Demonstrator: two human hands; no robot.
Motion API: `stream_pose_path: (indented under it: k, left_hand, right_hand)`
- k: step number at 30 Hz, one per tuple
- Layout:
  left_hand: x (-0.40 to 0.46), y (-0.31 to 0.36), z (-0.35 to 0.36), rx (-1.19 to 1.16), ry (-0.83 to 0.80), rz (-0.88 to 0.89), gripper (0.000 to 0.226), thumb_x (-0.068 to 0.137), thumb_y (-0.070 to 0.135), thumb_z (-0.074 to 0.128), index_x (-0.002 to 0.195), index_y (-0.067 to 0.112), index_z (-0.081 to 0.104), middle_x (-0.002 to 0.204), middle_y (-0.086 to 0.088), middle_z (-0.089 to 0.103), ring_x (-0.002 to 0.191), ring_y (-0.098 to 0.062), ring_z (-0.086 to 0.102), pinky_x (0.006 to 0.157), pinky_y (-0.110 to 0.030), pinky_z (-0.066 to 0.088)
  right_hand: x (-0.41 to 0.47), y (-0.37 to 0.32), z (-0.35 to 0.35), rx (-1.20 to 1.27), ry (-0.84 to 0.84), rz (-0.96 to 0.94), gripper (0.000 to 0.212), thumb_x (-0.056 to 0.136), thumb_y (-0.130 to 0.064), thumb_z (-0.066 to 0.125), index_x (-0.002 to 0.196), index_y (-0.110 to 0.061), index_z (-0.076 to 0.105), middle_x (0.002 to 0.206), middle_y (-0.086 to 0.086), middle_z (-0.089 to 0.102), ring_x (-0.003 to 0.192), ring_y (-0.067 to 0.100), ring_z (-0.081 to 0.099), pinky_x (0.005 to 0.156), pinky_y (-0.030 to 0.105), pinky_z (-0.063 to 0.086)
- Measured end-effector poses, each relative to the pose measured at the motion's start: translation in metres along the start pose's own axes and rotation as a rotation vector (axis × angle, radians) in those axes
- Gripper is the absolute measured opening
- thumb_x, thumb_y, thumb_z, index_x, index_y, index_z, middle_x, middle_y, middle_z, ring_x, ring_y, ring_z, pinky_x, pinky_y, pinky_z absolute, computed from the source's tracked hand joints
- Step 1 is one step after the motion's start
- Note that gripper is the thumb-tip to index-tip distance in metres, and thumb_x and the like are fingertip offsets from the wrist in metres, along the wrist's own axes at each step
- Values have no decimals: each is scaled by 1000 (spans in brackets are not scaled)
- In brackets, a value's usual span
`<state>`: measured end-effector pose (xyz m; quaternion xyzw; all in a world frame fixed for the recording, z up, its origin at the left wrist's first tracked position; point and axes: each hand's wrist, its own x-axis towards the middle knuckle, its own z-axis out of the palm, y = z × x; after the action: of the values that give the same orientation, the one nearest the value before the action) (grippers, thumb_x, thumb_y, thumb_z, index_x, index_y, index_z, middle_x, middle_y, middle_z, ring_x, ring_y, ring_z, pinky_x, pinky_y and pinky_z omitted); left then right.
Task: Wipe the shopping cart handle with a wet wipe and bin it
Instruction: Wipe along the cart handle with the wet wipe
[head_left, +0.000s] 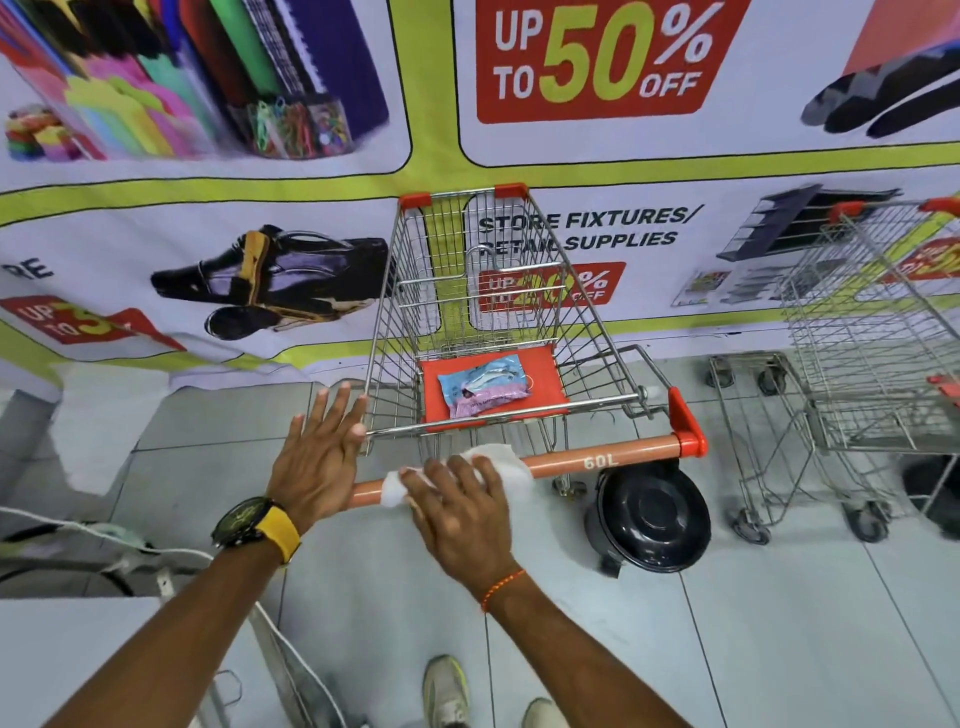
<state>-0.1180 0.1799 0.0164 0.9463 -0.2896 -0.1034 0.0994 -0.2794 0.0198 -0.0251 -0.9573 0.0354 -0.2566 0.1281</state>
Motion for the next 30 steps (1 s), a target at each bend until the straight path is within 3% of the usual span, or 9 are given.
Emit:
stream_pose_path:
  k: [3,8,15,17,19,22,25,27,30]
  left_hand:
    - [1,4,-4,-50,24,5,66,95,54,-2,153,27,14,163,3,5,150,-22,-2,120,-52,5]
    - [1,4,-4,-21,28,26,65,95,52,-2,153,26,13,163,2,5,150,-22,-2,120,-51,5]
    - [1,10,-11,120,27,32,65,95,48,1,154,21,11,163,-3,10,150,-26,6,119,-51,9]
    - [0,16,-15,181,32,45,65,96,46,5,153,19,14,162,-6,17,149,-27,12,120,-51,11]
    - [-2,23,-20,239,25,78,66,97,48,3,153,17,16,161,-8,20,149,-28,15,120,-48,5]
    - [-4,48,-24,305,20,130,69,97,50,0,152,14,19,161,-10,20,149,-29,15,119,-48,3]
    - [-4,87,-22,316,27,213,69,98,50,1,152,12,20,161,-12,18,150,-26,3,119,-50,7]
    - [0,123,-19,307,45,257,65,99,49,7,153,14,16,162,-10,15,150,-25,-2,119,-47,2]
    - [12,183,-12,262,30,344,62,100,49,12,154,18,12,163,-7,13,150,-26,4,119,-47,3]
  right_hand:
    - [-8,49,-20,6,8,19,32,98,-36,59,129,-28,67,124,2,72,113,28,63,105,47,41]
    - [-25,136,-66,-88,1,73,31,102,-35,51,124,-24,71,124,5,74,119,31,63,109,49,39]
    - [-33,217,-128,-216,-102,20,35,102,-27,52,134,-25,63,155,0,51,148,27,42,122,62,27]
    - [-28,240,-153,-302,-160,-21,34,102,-30,50,132,-24,65,153,1,54,144,27,48,121,58,32]
    - [-23,265,-177,-329,-154,0,33,103,-32,46,123,-19,70,137,7,68,121,30,68,104,48,52]
    - [-27,301,-222,-215,0,542,27,102,-26,50,112,-15,72,97,20,79,73,39,75,58,42,60]
    - [-57,320,-238,142,-154,1099,9,88,5,68,95,4,72,87,28,75,59,23,72,53,36,61]
    - [-84,323,-233,492,-66,1321,15,87,22,56,94,16,68,100,32,72,53,8,69,47,18,56]
    - [-107,320,-229,824,74,1506,13,95,12,53,90,11,65,102,27,69,61,15,72,51,19,58]
